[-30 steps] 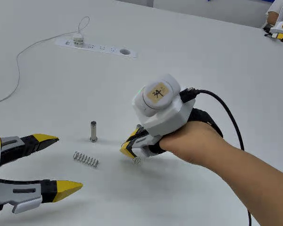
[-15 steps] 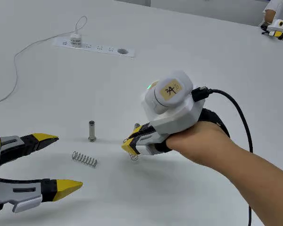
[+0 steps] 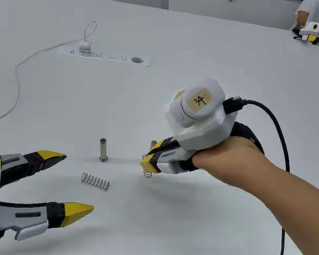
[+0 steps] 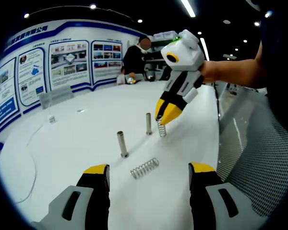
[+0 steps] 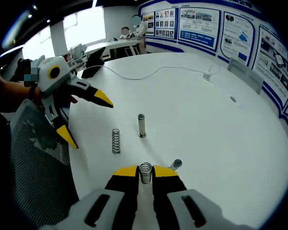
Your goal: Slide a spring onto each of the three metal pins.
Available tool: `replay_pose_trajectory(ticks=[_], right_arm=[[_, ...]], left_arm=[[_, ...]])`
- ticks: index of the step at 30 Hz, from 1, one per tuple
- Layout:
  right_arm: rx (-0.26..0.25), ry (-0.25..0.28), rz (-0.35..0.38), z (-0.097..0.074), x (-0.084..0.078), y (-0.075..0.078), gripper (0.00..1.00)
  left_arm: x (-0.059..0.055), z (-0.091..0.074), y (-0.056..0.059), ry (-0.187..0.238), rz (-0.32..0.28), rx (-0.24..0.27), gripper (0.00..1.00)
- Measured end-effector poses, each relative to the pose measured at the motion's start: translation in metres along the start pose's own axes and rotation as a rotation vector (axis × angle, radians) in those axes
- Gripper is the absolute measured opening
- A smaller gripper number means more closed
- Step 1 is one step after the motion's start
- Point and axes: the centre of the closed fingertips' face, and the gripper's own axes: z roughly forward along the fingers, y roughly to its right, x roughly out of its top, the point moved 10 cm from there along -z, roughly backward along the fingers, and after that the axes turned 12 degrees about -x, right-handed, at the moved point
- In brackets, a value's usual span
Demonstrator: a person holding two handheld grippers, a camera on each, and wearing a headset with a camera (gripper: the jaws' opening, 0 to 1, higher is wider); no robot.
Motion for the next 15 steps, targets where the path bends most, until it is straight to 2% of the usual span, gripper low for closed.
replay_pose_trajectory(ticks=[8,15], right_arm=[[0.006,0.054,0.025,-0.014,0.010,0.002,0.12],[-0.017,0.102,0.033,-0.028,0.021,0.008,0.12]], left_arm=[[0.000,0.000,0.000,-0.001,0.002,0.000,0.68],[0.001,-0.001,0.000,0.002,0.005,0.000,0.68]])
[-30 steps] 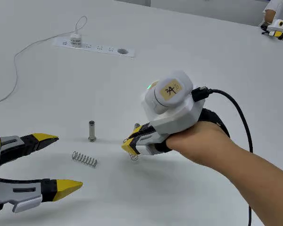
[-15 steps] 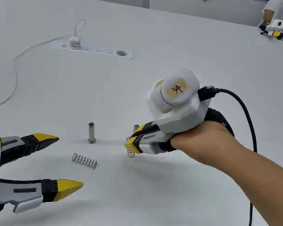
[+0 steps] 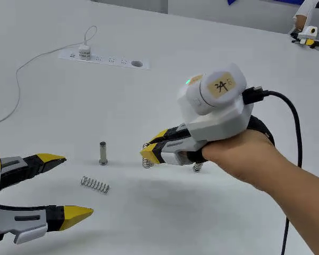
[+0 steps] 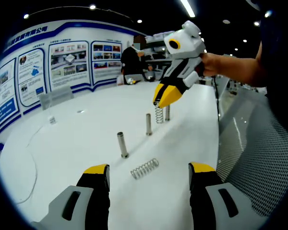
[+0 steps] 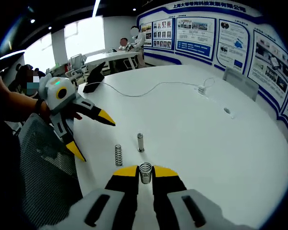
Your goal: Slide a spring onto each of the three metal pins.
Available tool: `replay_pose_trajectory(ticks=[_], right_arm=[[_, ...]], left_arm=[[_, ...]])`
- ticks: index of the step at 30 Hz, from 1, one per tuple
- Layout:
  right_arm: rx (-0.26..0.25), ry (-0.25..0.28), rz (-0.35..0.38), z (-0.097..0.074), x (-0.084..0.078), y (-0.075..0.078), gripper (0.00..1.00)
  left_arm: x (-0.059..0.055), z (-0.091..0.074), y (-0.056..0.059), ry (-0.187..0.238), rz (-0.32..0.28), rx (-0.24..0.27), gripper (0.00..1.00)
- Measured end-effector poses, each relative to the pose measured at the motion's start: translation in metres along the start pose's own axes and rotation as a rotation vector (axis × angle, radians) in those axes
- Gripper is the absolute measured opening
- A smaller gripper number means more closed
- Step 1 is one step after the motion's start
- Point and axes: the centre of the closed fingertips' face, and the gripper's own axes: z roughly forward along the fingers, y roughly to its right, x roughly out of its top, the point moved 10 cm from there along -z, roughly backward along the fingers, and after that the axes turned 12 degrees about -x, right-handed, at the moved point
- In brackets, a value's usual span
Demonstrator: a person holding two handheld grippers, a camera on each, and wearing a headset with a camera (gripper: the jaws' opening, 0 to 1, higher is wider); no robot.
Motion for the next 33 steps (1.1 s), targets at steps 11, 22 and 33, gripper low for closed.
replay_pose_trajectory(ticks=[11,22,33], right_arm=[[-0.062,0.050,0.019,-0.008,0.009,0.014,0.12],[-0.085,0.056,0.048,0.004,0.006,0.026,0.12],[-0.084,0.047,0.068,0.008,0.000,0.026,0.12]], left_arm=[[0.000,0.000,0.000,0.005,-0.001,0.000,0.68],[-0.002,0.000,-0.001,0.007,-0.007,0.005,0.69],[-0.005,0.000,-0.003,0.001,-0.015,0.008,0.68]])
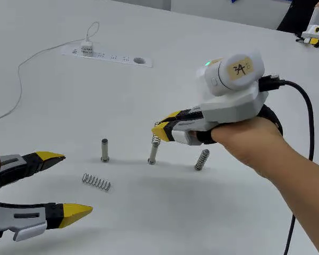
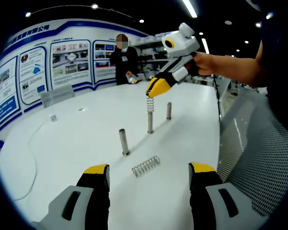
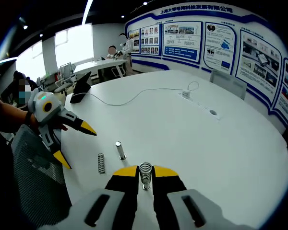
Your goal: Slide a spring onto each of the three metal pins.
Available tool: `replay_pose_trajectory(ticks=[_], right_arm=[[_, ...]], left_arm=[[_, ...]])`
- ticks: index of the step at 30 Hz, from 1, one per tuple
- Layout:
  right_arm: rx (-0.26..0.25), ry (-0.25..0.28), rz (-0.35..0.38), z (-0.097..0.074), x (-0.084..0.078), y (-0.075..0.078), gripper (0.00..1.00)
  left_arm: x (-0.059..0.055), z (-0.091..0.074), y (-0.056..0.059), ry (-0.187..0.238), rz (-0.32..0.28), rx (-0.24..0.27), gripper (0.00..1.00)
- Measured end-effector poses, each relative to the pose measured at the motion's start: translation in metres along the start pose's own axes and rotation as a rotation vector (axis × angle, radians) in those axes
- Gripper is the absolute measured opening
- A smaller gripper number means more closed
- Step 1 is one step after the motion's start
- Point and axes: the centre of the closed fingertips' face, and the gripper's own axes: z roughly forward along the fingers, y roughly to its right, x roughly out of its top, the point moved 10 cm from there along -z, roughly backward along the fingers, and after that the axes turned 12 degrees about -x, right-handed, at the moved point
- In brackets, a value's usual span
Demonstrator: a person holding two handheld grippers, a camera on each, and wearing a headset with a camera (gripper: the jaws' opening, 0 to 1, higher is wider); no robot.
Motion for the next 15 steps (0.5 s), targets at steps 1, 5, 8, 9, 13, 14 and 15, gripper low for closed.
replay_pose_trajectory(ticks=[1,5,8,9,13,14,15], right_arm=[[0.000,-0.001,0.001,0.001,-0.001,0.001,0.12],[0.000,-0.001,0.006,0.002,-0.003,0.001,0.12],[-0.001,-0.002,0.010,0.003,-0.005,0.001,0.12],[-0.004,-0.002,0.009,0.004,-0.006,0.002,0.12],[-0.001,-0.006,0.021,0.008,-0.010,0.002,0.12],[0.000,-0.007,0.023,0.009,-0.011,0.002,0.12],[0.001,-0.007,0.026,0.010,-0.012,0.002,0.12]], left_arm=[[0.000,0.000,0.000,-0.001,0.000,0.000,0.68],[-0.001,0.001,0.000,-0.003,-0.001,-0.002,0.68],[-0.001,0.002,0.000,-0.004,-0.002,-0.003,0.68],[-0.001,0.002,0.000,-0.004,-0.002,-0.003,0.68],[-0.002,0.002,0.000,-0.003,-0.004,-0.002,0.68],[-0.002,0.002,0.000,-0.005,-0.005,-0.002,0.68],[-0.002,0.003,0.000,-0.005,-0.004,-0.003,0.68]])
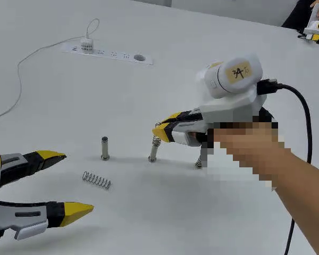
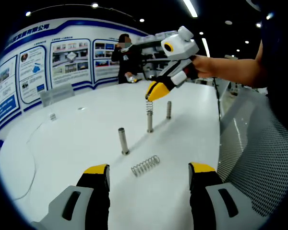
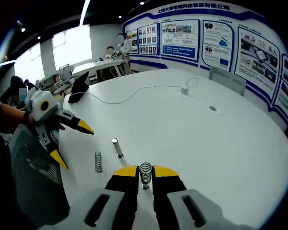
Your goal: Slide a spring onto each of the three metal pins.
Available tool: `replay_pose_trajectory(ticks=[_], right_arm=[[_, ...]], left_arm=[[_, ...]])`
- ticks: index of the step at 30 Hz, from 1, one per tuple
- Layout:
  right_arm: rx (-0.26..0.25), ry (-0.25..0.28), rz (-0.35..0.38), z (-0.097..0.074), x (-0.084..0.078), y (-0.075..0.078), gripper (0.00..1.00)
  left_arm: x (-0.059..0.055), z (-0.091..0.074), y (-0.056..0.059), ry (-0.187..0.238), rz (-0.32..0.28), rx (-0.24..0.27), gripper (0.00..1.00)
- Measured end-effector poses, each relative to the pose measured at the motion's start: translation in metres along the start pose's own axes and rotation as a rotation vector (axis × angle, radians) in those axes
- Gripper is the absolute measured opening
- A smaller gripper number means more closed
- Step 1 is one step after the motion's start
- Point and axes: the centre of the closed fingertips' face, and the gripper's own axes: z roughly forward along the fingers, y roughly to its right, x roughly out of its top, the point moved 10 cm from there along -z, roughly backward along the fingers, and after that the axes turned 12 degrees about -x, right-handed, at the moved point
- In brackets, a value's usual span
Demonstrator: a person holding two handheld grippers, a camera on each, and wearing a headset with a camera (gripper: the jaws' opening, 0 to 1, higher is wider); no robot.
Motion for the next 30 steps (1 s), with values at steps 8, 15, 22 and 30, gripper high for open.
replay_pose_trajectory(ticks=[8,15,22,30], right_arm=[[0.006,-0.013,0.022,0.008,-0.010,0.000,0.12],[0.007,-0.030,0.029,0.015,-0.017,-0.001,0.12],[0.010,-0.056,0.023,0.020,-0.023,-0.002,0.12],[0.009,-0.080,0.011,0.025,-0.027,-0.002,0.12]], left_arm=[[-0.001,-0.001,0.000,-0.002,-0.003,0.002,0.68],[-0.001,0.000,0.000,-0.003,-0.005,0.000,0.68],[-0.001,0.001,0.000,-0.001,-0.005,-0.003,0.68],[-0.003,-0.001,0.000,0.002,-0.006,-0.002,0.68]])
